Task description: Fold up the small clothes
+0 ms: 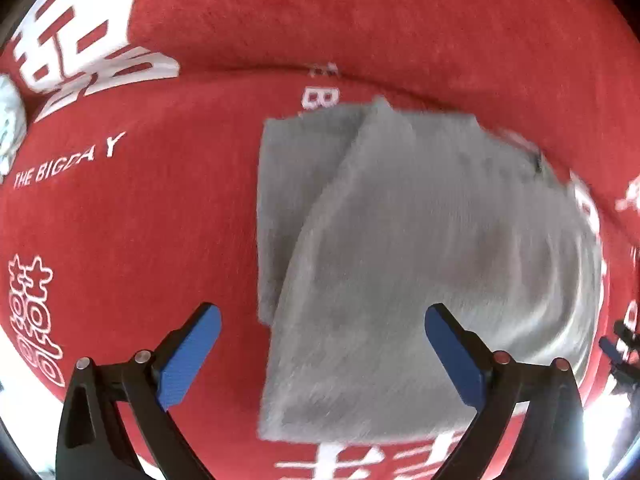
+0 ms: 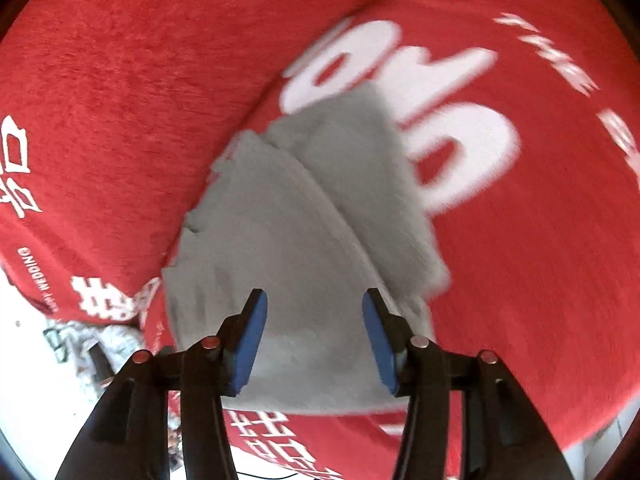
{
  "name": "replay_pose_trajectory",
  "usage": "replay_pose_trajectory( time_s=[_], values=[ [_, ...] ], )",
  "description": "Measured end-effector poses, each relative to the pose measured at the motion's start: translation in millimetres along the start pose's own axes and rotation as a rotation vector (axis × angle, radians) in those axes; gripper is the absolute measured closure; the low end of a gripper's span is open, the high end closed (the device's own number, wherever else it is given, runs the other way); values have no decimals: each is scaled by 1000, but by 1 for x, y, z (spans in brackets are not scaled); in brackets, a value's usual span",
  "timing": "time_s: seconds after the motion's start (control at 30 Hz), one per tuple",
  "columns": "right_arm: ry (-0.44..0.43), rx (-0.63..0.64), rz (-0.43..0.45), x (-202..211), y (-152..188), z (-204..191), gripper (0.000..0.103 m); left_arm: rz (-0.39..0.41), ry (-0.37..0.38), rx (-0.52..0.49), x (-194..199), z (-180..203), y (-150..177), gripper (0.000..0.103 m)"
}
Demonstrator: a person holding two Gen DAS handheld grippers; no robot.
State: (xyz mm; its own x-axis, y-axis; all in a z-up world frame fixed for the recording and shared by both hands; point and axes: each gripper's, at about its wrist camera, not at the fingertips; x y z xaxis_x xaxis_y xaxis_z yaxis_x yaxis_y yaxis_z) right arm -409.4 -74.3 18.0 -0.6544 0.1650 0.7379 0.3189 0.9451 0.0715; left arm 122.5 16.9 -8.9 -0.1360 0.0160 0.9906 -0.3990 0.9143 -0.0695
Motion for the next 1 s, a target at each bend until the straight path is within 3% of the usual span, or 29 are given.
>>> replay_pose_trajectory(
  time_s=[0.13, 0.23, 0.27, 0.3, 0.43, 0.53, 0.63, 0.67, 0.73, 0.83, 1.0],
  values=[
    [123, 32, 23, -1, 14, 12, 49, -36, 3, -52, -10, -10, 12, 1],
    [200, 79, -47, -14, 7, 22, 49, -58, -4, -58, -18, -20, 21, 1],
    [213, 89, -71, -17, 7, 23, 61, -62, -9, -52, -20, -24, 22, 1],
    [217, 100, -89, -20, 8, 21, 95, -65, -12, -47, -20, -27, 26, 1],
    [278, 184, -67, -9, 13, 7, 95, -60, -24, -48, -24, -39, 39, 1],
    [345, 160, -97, -18, 12, 25, 95, -81, -73, -71, -38, -41, 48, 1],
    [338, 145, -81, -16, 11, 26, 94, -108, -80, -57, -47, -50, 56, 1],
    [345, 145, -80, -13, 12, 25, 92, -108, -68, -40, -46, -56, 58, 5],
    [384, 143, -70, -5, 16, 24, 90, -111, -34, -22, -42, -64, 60, 28],
    [456, 139, 15, 12, 22, 12, 90, -77, 8, -23, -24, -67, 54, 55],
    [362, 181, 70, 14, 12, -18, 90, 51, 68, -73, 8, -48, 19, 56]
  ],
)
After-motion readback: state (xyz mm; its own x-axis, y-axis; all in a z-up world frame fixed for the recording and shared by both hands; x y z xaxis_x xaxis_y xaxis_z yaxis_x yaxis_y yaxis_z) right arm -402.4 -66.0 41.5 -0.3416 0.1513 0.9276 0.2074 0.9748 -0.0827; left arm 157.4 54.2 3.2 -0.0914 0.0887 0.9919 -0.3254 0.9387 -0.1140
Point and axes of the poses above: each gripper's, at about its wrist camera, not at the fingertips, and x roughly against the way its jaws point, z to its right, y to its underside, and after that the axes turned 12 degrees about -y, right-handed
